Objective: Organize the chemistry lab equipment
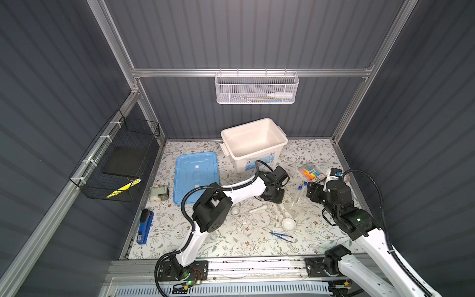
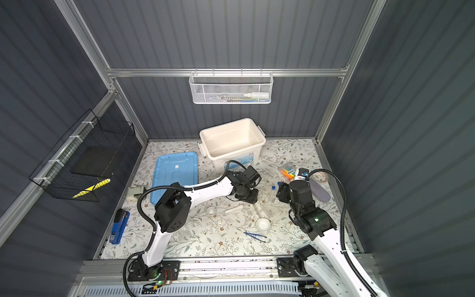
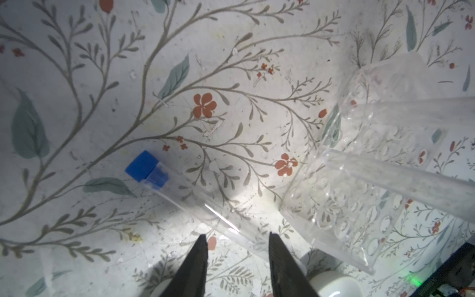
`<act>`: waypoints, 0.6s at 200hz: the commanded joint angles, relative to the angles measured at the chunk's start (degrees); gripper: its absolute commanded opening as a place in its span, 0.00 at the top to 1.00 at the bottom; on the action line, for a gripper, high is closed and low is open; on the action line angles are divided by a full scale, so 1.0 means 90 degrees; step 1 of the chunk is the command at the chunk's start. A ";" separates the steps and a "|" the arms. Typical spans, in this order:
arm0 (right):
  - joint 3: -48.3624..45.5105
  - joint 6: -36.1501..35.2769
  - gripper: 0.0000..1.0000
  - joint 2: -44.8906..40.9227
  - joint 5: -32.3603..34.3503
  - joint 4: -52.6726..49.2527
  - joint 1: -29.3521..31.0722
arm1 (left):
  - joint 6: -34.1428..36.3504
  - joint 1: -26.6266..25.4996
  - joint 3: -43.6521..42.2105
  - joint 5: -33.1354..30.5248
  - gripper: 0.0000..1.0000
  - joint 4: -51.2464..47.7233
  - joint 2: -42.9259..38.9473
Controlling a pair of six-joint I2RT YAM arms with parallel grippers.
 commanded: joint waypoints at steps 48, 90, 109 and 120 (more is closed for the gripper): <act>-0.0198 0.0073 0.26 -0.0153 0.0095 -0.0087 -0.0065 | -0.0287 -0.0038 0.0191 -0.0072 0.57 -0.0581 -0.0098; -0.0228 0.0059 0.26 -0.0191 0.0134 -0.0087 -0.0084 | -0.0388 -0.0095 0.0218 -0.0036 0.55 -0.0571 0.0040; -0.0244 0.0059 0.26 -0.0214 0.0127 -0.0082 -0.0094 | -0.0432 -0.0097 0.0289 -0.0031 0.54 -0.0494 0.0133; -0.0258 0.0061 0.26 -0.0236 0.0125 -0.0082 -0.0105 | -0.0457 -0.0100 0.0361 -0.0037 0.54 -0.0459 0.0173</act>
